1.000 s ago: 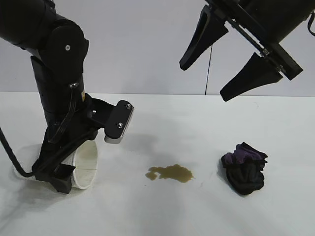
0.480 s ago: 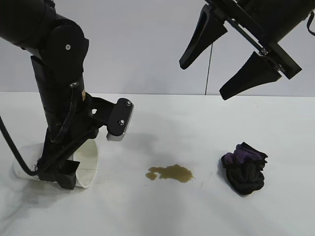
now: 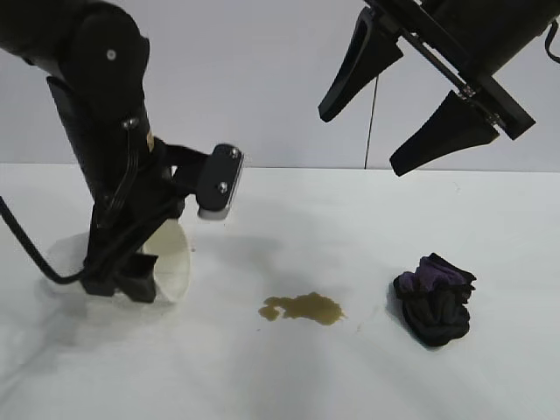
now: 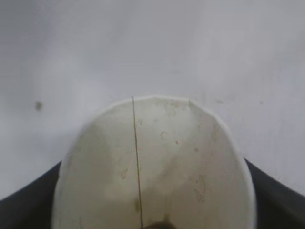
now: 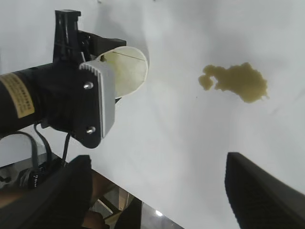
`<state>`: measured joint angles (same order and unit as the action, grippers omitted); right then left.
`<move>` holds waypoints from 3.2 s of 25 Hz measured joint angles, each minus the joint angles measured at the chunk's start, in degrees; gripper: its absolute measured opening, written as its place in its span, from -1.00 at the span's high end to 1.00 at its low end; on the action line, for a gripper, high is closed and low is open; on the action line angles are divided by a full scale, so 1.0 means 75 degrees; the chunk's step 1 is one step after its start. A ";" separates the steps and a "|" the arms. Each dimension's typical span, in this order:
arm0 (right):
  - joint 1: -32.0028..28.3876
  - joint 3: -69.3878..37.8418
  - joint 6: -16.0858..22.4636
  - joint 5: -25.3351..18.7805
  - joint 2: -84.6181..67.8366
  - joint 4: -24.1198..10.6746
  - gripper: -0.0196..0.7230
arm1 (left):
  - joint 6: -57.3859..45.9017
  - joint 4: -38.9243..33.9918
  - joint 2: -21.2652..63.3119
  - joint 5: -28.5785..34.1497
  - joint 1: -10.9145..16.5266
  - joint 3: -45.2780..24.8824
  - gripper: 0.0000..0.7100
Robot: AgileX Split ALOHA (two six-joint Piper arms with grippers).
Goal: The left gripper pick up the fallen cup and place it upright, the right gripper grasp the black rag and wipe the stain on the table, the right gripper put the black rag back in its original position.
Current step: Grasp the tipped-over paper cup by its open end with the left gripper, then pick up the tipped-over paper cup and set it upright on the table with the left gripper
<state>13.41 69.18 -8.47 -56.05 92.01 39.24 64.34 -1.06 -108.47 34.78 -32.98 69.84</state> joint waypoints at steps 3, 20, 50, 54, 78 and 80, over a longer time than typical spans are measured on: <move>0.0000 0.0000 -0.0015 0.0010 0.0000 -0.0015 -0.50 | 0.1221 0.2157 0.0590 -0.0293 0.0433 0.0000 -0.48; 0.0000 0.0000 -0.0023 0.0018 0.0000 -0.0149 -0.50 | 0.5951 1.0402 0.1221 0.3507 0.4140 -0.0313 -0.48; 0.0000 0.0000 -0.0031 0.0171 0.0000 -0.0185 -0.50 | 1.2616 1.3084 -0.0817 0.2579 0.4448 -0.2484 -0.48; 0.0000 0.0000 -0.0031 0.0219 0.0000 -0.0194 -0.50 | 1.2389 1.3093 -0.0817 0.2560 0.4450 -0.2484 -0.62; 0.0000 0.0000 -0.0048 0.0415 0.0000 -0.0203 -0.50 | 1.0412 1.2489 -0.0810 0.1908 0.4450 -0.2484 -0.94; 0.0000 0.0000 -0.0048 0.0418 0.0000 -0.0203 -0.50 | 1.0155 1.2282 -0.0810 0.1901 0.4510 -0.2484 -0.94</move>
<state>13.41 69.18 -8.83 -52.91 92.01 37.72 140.50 91.06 -114.55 49.03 0.85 51.21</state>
